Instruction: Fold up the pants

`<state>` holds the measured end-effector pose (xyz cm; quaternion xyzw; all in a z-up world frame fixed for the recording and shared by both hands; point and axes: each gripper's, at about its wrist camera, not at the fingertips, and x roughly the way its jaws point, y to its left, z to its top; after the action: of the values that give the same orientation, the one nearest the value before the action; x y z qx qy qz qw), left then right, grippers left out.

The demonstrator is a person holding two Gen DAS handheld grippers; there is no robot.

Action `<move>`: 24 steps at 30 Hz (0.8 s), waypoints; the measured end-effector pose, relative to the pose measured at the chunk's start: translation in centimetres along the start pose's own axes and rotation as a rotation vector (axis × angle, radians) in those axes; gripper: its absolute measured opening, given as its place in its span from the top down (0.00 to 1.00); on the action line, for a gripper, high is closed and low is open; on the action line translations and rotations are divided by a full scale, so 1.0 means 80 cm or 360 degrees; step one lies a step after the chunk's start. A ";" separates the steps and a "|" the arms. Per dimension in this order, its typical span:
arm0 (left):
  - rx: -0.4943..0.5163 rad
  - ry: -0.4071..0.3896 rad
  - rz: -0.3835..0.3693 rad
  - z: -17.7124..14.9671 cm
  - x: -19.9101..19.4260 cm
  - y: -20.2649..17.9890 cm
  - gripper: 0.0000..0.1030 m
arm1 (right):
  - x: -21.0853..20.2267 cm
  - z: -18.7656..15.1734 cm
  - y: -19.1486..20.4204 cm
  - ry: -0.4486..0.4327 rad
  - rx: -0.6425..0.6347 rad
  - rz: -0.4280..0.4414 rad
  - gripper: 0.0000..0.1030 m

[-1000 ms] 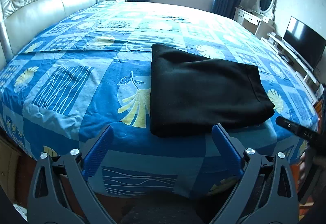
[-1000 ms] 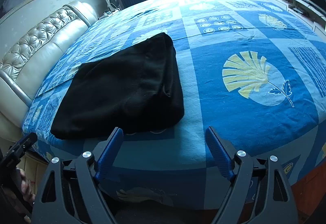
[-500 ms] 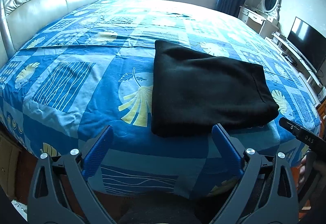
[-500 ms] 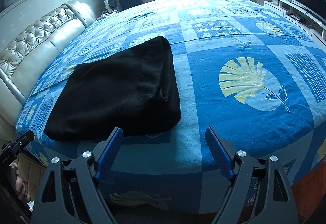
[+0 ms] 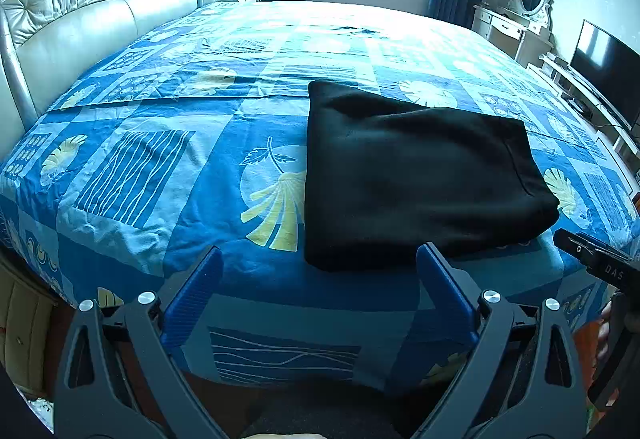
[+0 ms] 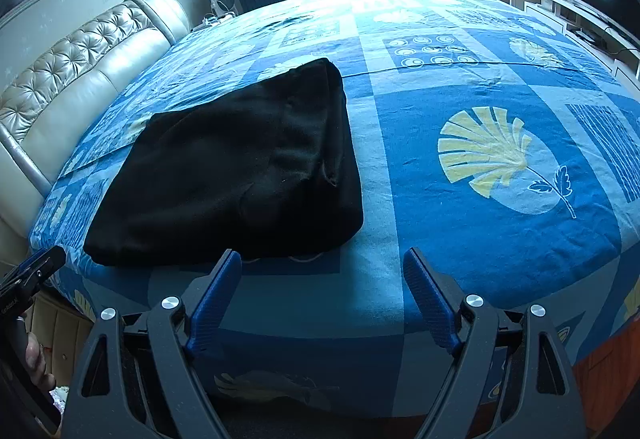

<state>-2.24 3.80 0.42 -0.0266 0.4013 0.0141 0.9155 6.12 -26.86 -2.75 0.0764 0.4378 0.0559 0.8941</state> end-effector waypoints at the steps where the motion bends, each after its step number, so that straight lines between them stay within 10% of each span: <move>1: -0.0002 0.0002 -0.0003 0.000 0.000 0.000 0.06 | 0.000 0.000 0.000 0.0001 0.0001 0.0001 0.20; 24: -0.0098 0.0076 -0.0016 0.001 0.012 0.012 0.05 | 0.007 -0.005 0.007 0.0045 -0.0019 0.0008 0.20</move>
<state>-1.57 4.74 -0.30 -0.0572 0.4222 0.0212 0.9045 6.12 -26.16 -3.35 0.0714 0.4498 0.0620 0.8881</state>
